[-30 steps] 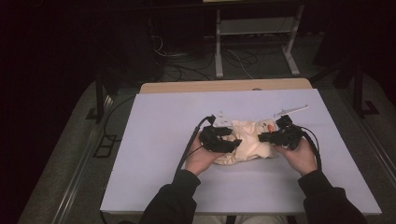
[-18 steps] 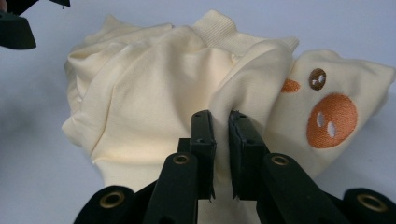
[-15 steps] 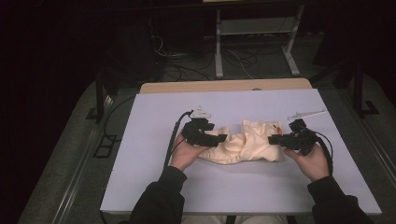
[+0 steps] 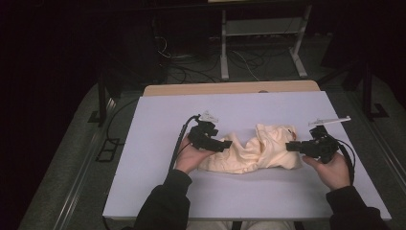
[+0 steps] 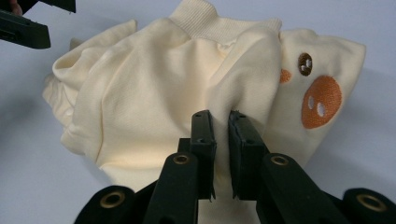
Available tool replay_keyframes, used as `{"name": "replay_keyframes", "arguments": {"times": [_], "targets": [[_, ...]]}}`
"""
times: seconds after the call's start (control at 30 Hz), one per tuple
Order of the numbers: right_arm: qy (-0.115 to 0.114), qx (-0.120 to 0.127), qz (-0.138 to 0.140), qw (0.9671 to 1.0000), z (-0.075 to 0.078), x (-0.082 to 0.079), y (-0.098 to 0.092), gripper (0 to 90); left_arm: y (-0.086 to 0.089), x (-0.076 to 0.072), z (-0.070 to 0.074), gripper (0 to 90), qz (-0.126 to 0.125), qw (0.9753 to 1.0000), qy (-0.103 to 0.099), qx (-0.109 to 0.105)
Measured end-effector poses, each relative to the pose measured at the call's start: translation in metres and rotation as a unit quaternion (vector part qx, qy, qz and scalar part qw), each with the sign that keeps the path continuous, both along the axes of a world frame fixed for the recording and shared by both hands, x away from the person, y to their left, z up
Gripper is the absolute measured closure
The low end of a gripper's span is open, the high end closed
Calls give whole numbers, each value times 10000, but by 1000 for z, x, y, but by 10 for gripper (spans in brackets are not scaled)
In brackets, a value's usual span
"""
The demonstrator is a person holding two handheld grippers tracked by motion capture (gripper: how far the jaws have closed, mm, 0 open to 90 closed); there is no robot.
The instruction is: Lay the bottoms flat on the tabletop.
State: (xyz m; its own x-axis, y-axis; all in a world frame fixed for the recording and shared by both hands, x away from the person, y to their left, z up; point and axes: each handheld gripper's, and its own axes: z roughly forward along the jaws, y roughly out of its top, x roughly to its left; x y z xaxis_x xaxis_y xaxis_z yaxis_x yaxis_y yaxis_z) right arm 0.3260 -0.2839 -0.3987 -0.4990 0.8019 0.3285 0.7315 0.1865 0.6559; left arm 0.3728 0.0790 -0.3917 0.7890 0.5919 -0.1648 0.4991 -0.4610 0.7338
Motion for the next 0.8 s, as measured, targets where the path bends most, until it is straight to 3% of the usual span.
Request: {"name": "replay_keyframes", "arguments": {"times": [0.23, 0.27, 0.43, 0.57, 0.8], "targets": [[92, 64, 1, 9999, -3, -2, -4, 802, -4, 13, -11, 280, 121, 9997, 114, -171], [92, 74, 9, 9999, -3, -2, -5, 802, -2, 21, -15, 290, 240, 9988, 278, -324], [88, 93, 23, 9999, -4, -1, -6, 803, -1, 35, -21, 295, 390, 9965, 544, -506], [80, 78, 34, 9999, -4, -1, -6, 803, -5, 46, -25, 301, 359, 9958, 710, -458], [62, 21, 55, 10000, -5, 0, -5, 803, -14, 60, -28, 344, 258, 9923, 1029, -641]]}}
